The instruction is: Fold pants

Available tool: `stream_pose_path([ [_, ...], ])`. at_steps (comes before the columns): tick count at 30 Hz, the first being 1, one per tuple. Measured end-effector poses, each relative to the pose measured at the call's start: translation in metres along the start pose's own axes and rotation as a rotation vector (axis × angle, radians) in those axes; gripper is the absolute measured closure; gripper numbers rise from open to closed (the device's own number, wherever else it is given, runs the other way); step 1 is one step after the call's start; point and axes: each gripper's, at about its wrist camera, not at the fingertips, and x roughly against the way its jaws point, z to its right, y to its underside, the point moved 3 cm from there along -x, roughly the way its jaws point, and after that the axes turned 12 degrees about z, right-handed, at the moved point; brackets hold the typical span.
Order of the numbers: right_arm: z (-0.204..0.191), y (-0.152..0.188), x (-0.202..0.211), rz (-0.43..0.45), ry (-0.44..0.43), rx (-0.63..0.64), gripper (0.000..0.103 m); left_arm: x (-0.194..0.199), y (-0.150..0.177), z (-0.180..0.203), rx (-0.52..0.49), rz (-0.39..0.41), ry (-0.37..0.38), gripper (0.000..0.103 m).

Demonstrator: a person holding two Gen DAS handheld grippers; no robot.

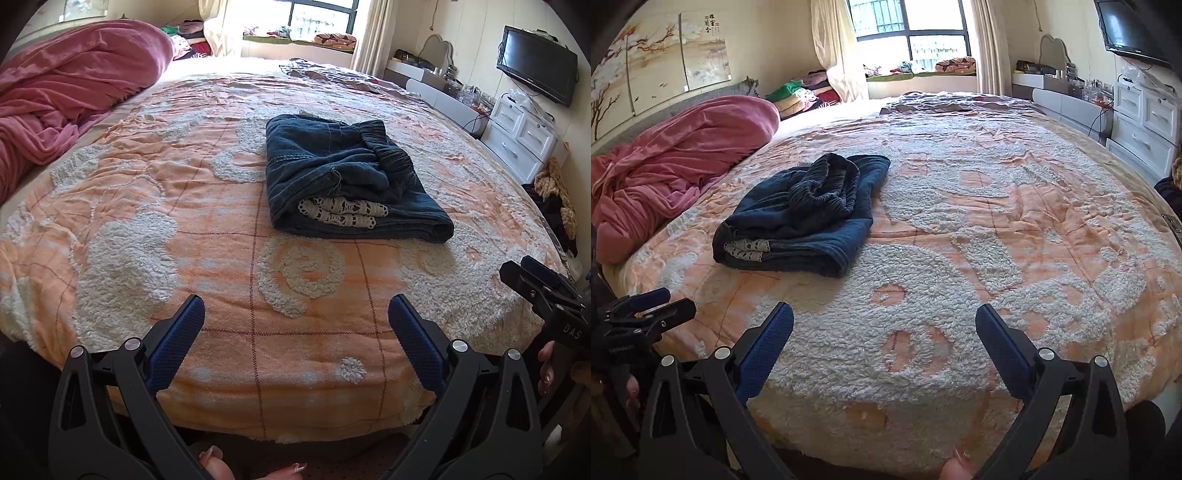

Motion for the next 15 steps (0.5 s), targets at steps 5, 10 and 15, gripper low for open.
stream_pose_path([
  [5,0.0002,0.0007,-0.0004,-0.004,-0.001,-0.001,0.005,0.0007,-0.0004,0.0000,-0.003,-0.001,-0.005,0.009],
  [10,0.0006,0.0015,0.0000,-0.005,0.001,-0.001,0.005,0.0026,-0.0013,-0.0006,-0.003,-0.004,-0.016,0.009],
  [15,0.0000,0.0015,-0.0008,-0.009,0.003,-0.002,0.005,0.0037,-0.0022,-0.0021,0.006,-0.004,-0.018,0.009],
])
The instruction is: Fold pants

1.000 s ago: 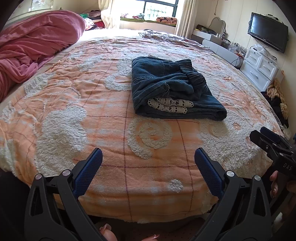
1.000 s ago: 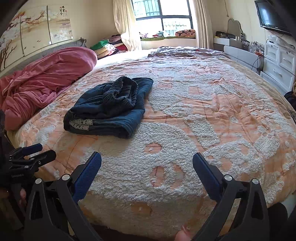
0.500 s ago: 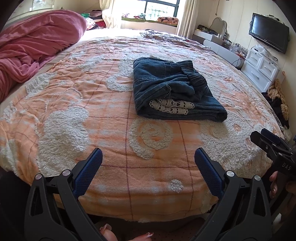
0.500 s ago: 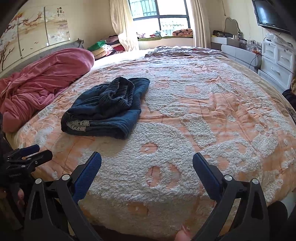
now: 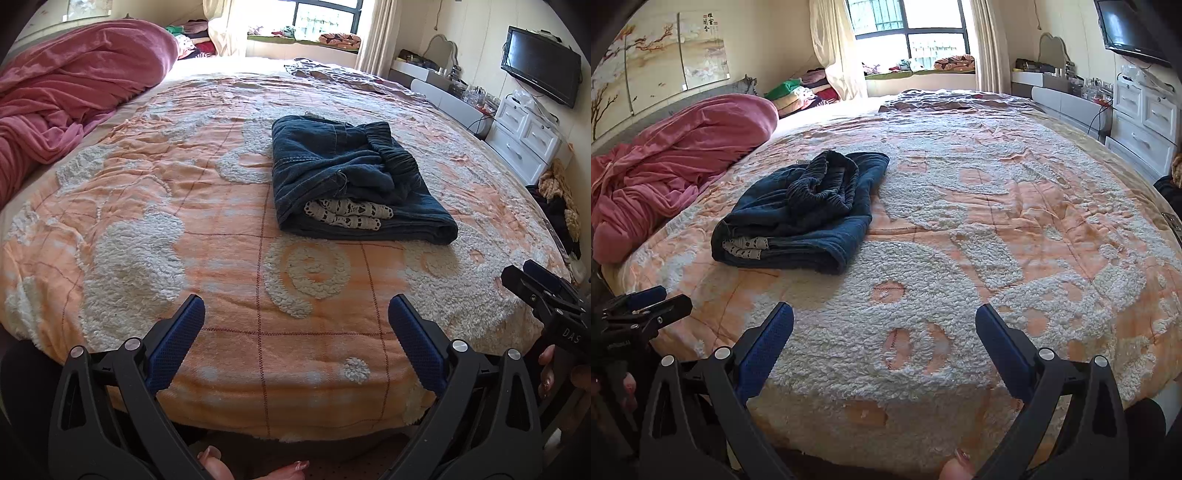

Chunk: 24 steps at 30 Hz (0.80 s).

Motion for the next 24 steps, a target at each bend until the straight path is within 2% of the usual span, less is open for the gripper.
stream_pose_path([
  [24,0.0001,0.0016,-0.0026,-0.016,0.002,0.000,0.005,0.0007,-0.0016,0.0004,-0.003,0.001,-0.004,0.009],
])
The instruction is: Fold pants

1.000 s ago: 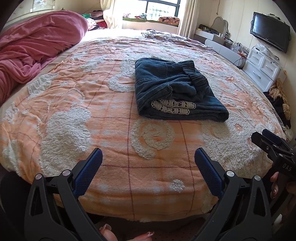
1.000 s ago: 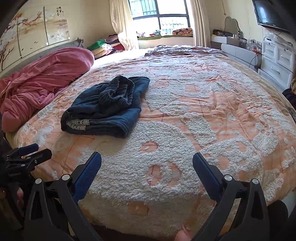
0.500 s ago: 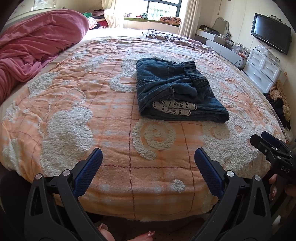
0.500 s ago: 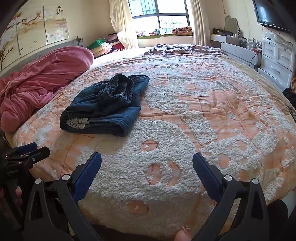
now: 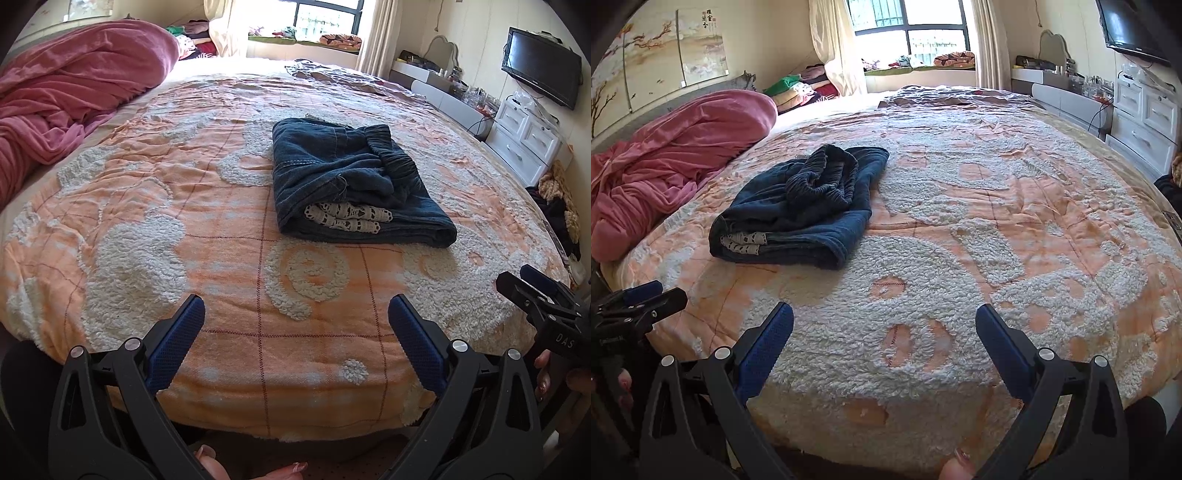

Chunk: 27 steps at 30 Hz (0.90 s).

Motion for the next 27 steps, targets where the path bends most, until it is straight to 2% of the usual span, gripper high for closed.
stream_pose_path([
  [27,0.0013,-0.0001,-0.0017,-0.002,0.011,0.008,0.005,-0.0007,-0.0006,0.0071,-0.011,-0.012,0.007,0.009],
])
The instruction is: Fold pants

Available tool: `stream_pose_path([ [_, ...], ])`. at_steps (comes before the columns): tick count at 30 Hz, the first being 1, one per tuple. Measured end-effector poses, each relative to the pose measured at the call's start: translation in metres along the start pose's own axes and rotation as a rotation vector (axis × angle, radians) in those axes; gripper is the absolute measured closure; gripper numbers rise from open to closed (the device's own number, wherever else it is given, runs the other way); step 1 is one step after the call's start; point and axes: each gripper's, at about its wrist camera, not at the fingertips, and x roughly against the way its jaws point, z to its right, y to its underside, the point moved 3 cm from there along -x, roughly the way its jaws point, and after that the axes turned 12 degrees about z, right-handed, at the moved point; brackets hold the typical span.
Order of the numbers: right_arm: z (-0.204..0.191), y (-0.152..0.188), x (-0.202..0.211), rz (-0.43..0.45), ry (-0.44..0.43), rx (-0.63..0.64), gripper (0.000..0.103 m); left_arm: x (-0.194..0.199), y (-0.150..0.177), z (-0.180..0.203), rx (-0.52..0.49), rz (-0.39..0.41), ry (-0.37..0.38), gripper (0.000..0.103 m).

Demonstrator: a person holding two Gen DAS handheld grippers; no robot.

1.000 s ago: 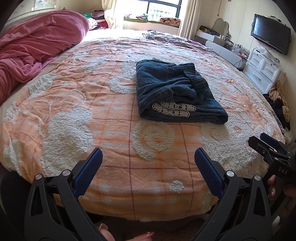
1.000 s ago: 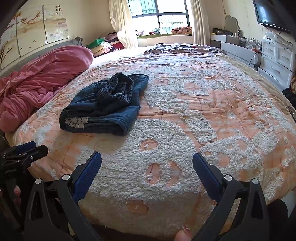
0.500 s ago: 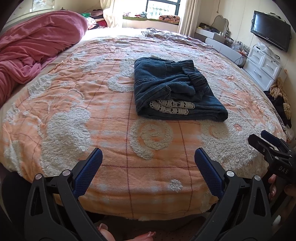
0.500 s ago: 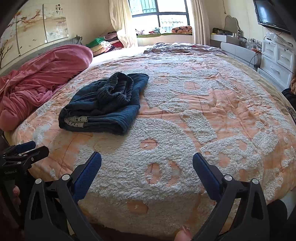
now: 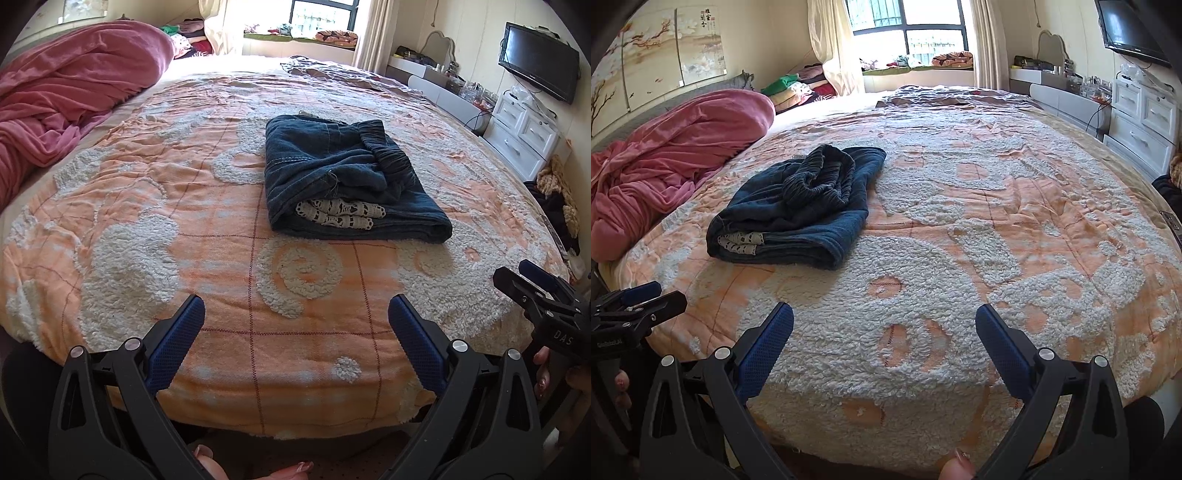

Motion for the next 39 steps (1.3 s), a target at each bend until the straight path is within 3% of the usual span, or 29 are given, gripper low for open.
stream_pose_path([
  [21,0.003,0.000,0.001,-0.007,0.008,-0.006,0.005,-0.003,0.001,-0.007,0.032,-0.042,0.009,0.009],
  [26,0.010,0.000,-0.002,-0.016,0.023,-0.021,0.005,-0.004,-0.005,-0.018,0.056,-0.041,-0.062,0.009],
  [30,0.020,-0.002,-0.004,-0.026,0.045,-0.037,0.005,-0.002,-0.016,-0.033,0.110,-0.013,-0.057,0.009],
  [34,0.049,-0.013,-0.006,-0.021,0.095,-0.077,0.005,-0.015,-0.040,-0.061,0.143,-0.015,-0.093,0.009],
  [39,0.136,-0.052,-0.018,-0.007,0.266,-0.108,0.005,-0.059,-0.082,-0.145,0.163,-0.042,-0.246,0.009],
])
